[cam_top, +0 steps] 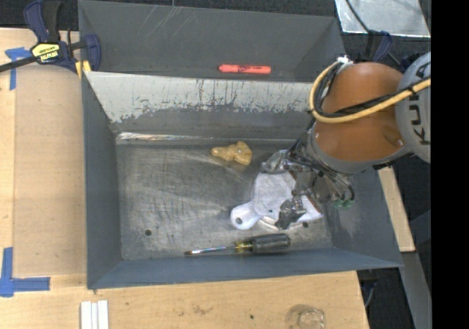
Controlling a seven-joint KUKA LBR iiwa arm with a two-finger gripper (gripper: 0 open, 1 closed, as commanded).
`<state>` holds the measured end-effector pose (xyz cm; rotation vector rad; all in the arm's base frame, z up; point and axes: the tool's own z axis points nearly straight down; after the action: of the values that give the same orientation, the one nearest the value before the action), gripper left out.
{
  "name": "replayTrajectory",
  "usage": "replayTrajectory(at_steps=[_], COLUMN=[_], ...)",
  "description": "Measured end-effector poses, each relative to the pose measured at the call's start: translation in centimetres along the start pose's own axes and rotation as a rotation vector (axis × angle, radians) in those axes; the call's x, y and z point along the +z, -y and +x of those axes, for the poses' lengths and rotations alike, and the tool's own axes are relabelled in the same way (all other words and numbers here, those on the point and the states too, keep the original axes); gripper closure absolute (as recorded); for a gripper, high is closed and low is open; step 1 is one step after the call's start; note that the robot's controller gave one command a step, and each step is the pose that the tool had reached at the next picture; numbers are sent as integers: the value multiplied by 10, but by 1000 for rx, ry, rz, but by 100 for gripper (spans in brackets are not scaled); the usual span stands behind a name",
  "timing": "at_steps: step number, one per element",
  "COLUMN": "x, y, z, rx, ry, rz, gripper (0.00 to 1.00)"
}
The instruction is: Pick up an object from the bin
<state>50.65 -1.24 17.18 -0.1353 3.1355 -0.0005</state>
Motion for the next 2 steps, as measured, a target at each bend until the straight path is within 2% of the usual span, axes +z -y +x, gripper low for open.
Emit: replayTrajectory(at_steps=[1, 2], x=[-18, -5], y=[-6, -14], z=[-7, -9], rx=[-52, -289], ry=[-10, 15], rz=[0, 3], gripper=[0, 0])
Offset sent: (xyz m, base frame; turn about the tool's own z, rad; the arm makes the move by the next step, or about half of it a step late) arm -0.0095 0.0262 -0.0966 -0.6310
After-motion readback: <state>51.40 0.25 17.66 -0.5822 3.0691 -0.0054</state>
